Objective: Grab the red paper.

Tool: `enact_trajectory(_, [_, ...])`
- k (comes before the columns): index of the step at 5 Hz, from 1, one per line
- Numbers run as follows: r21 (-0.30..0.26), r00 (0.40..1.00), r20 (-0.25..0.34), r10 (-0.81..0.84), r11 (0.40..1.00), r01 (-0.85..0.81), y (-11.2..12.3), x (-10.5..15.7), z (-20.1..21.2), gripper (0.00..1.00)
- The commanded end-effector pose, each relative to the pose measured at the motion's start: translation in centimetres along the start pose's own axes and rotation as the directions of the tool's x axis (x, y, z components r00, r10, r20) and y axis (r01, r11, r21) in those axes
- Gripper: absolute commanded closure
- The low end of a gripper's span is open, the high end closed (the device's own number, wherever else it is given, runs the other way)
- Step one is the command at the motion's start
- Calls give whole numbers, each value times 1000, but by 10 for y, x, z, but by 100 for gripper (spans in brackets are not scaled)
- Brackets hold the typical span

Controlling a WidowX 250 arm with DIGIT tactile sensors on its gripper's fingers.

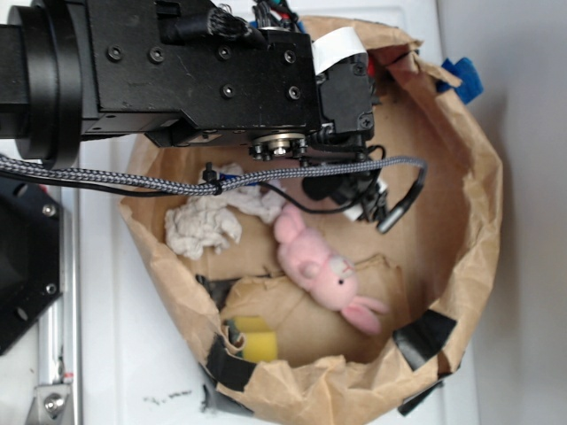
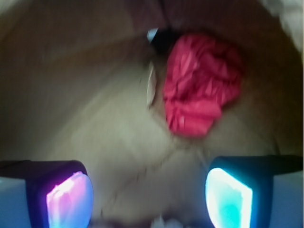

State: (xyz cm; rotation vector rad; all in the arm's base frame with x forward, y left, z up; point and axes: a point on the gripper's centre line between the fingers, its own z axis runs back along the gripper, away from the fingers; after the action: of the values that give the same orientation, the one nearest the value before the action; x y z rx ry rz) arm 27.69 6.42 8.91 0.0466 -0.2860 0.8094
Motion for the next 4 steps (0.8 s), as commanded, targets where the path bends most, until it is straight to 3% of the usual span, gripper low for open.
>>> enact_trajectory(1, [28,994,91,56,998,-59,16,29,1,0])
enact_trajectory(3, [78,976,200,82,992,-99,28,34,-9,0])
enact_trajectory(4, [114,977,201,77,988,-101,28,37,-25,0])
